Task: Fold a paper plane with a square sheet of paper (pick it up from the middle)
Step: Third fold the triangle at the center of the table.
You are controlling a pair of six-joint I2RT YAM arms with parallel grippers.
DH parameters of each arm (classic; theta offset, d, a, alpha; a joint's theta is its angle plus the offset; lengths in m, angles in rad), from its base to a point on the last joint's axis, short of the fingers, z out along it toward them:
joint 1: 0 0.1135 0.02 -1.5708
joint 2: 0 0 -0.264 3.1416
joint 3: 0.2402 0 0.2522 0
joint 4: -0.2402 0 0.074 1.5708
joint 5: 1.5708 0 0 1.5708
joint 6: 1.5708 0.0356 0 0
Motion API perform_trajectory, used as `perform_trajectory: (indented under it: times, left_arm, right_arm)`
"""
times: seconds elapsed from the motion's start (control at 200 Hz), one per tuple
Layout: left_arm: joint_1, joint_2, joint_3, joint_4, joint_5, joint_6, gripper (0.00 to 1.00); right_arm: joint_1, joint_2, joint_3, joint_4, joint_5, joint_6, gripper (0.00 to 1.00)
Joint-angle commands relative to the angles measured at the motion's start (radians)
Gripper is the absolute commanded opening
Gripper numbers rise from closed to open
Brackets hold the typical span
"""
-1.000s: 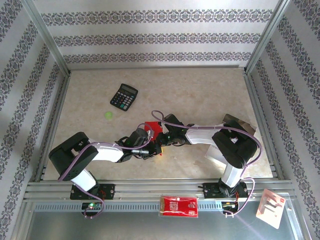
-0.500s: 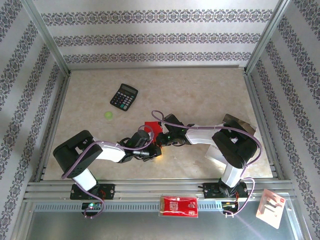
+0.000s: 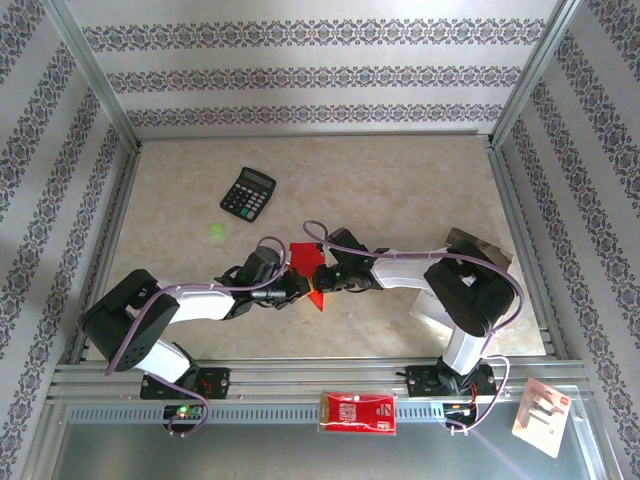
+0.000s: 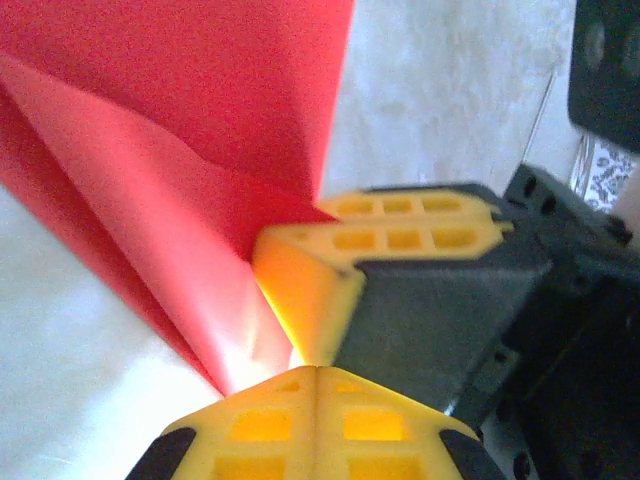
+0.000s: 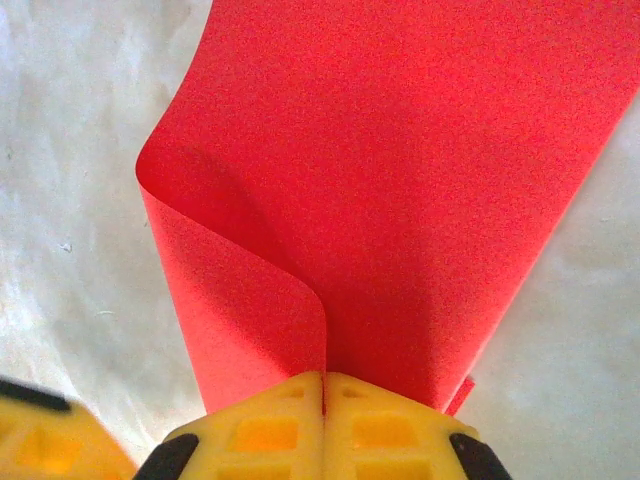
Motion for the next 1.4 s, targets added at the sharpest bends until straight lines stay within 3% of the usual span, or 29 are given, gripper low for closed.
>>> perform_trajectory:
  times: [0.0, 0.385, 0.739, 1.164, 1.394]
  left_arm:
    - [0.021, 0.006, 0.017, -0.034, 0.008, 0.045, 0.0]
    - [0.049, 0.115, 0.037, 0.006, 0.038, 0.069, 0.0]
    - [0.055, 0.003, 0.079, -0.144, 0.008, 0.137, 0.0]
    - [0.113, 0.14, 0.129, -0.158, 0.019, 0.187, 0.0]
    - [0.136, 0.1, 0.132, -0.222, 0.003, 0.223, 0.01]
  right_arm:
    - [-0.009, 0.046, -0.045, -0.102, 0.059, 0.005, 0.0]
    - [-0.008, 0.046, -0.044, -0.102, 0.056, 0.003, 0.0]
    - [-0.008, 0.05, -0.035, -0.11, 0.046, -0.009, 0.0]
    - [-0.009, 0.052, -0.036, -0.108, 0.045, -0.009, 0.0]
    - [-0.01, 0.049, -0.038, -0.112, 0.046, -0.013, 0.0]
